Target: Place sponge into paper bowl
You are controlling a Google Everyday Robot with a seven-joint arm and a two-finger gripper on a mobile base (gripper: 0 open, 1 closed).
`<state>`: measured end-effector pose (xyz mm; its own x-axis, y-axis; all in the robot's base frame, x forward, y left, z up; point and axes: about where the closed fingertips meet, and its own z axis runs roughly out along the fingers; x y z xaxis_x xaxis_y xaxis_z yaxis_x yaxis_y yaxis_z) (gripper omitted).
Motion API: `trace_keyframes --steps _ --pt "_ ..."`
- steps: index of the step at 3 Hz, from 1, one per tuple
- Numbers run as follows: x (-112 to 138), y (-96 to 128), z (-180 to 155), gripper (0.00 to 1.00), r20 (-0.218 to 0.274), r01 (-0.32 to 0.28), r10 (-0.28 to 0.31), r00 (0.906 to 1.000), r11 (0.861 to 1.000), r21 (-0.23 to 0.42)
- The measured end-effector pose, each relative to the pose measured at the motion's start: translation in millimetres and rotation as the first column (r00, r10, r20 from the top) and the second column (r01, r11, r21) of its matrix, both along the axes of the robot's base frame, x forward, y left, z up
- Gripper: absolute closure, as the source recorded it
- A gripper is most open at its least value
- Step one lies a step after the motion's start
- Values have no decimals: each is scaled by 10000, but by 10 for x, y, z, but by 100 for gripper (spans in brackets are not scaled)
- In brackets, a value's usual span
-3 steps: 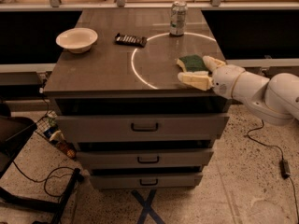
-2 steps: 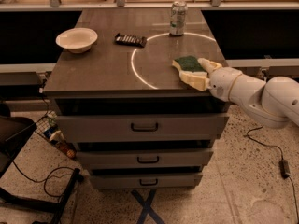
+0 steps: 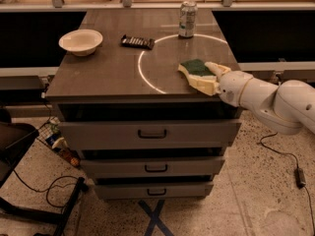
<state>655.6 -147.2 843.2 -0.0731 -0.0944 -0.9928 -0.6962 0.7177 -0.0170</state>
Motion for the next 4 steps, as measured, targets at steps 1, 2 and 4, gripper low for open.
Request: trace_keyframes --steps 1,2,4 --pt "0 1 0 100 0 -2 2 10000 10000 0" --pt "45 12 131 100 165 -133 132 9998 9999 62" --pt "249 189 1173 100 1124 -1660 1816 9769 9768 -1353"
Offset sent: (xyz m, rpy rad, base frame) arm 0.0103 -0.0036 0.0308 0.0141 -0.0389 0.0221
